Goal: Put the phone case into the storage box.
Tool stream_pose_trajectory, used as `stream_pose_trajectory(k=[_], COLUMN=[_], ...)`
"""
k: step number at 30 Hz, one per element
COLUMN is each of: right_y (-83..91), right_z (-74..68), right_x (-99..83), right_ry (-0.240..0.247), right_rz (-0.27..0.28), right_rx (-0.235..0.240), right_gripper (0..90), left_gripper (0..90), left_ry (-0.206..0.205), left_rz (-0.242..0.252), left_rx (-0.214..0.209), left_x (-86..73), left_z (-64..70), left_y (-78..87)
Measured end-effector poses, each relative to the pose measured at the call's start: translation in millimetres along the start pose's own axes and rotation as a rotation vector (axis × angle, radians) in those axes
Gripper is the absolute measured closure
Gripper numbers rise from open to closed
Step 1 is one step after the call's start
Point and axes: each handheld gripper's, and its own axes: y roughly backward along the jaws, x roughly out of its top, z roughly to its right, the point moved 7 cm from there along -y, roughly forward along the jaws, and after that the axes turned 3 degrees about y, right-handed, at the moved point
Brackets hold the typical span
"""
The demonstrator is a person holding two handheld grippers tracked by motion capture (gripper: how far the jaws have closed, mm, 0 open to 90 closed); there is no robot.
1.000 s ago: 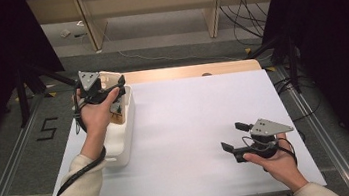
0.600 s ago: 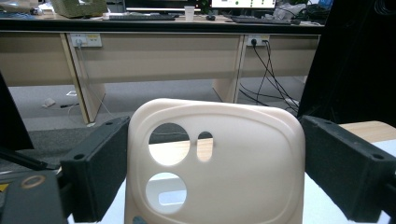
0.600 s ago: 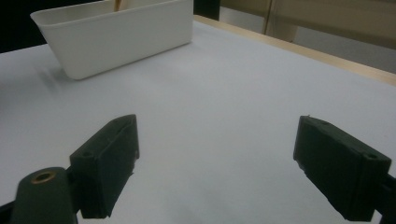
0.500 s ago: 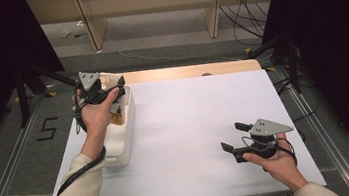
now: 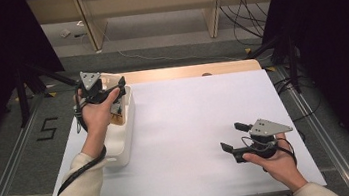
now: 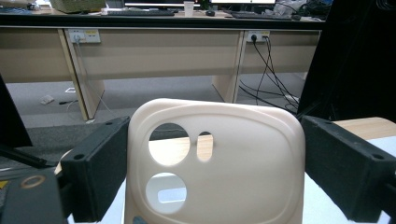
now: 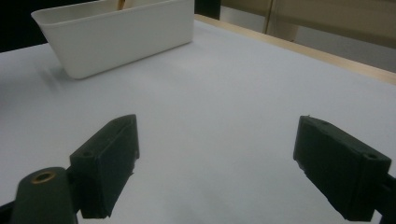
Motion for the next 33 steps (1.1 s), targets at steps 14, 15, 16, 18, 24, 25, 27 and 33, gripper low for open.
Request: stream_pose_trajectory(k=[14, 15, 16, 18, 24, 25, 27, 33], right_y=[-0.4, -0.5, -0.4, -0.5, -0.6, -0.7, -0.6, -0.8], right_z=[-0.3, -0.3, -0.3, -0.5, -0.3, -0.2, -0.2, -0.4], right_x=[-0.2, -0.2, -0.2, -0.3, 0.1, 0.1, 0.0, -0.1], right_ry=[0.002, 0.001, 0.001, 0.001, -0.001, -0.001, 0.0, -0.001], right_rz=[-0.001, -0.001, -0.003, -0.003, 0.001, 0.001, 0.0, 0.0], right_rx=[0.003, 0.002, 0.002, 0.003, 0.003, 0.002, 0.003, 0.004], right_gripper=[15.3, 15.3, 15.3, 15.3, 15.3, 15.3, 15.3, 15.3], left_gripper=[11.1, 11.1, 11.1, 11.1, 11.1, 11.1, 11.1, 11.1], left_ry=[0.005, 0.004, 0.005, 0.005, 0.008, 0.009, 0.01, 0.011], left_rz=[-0.006, -0.005, -0.004, -0.004, -0.012, -0.012, -0.014, -0.017], left_rx=[-0.002, -0.002, -0.002, -0.002, -0.004, -0.004, -0.005, -0.002], left_x=[-0.4, -0.1, 0.2, 0.6, -0.2, -0.3, -0.4, 0.1], left_z=[-0.2, -0.3, -0.4, -0.4, -0.9, -1.1, -1.1, -2.1], left_y=[-4.2, -4.6, -5.1, -5.8, -8.3, -8.7, -9.4, -11.5])
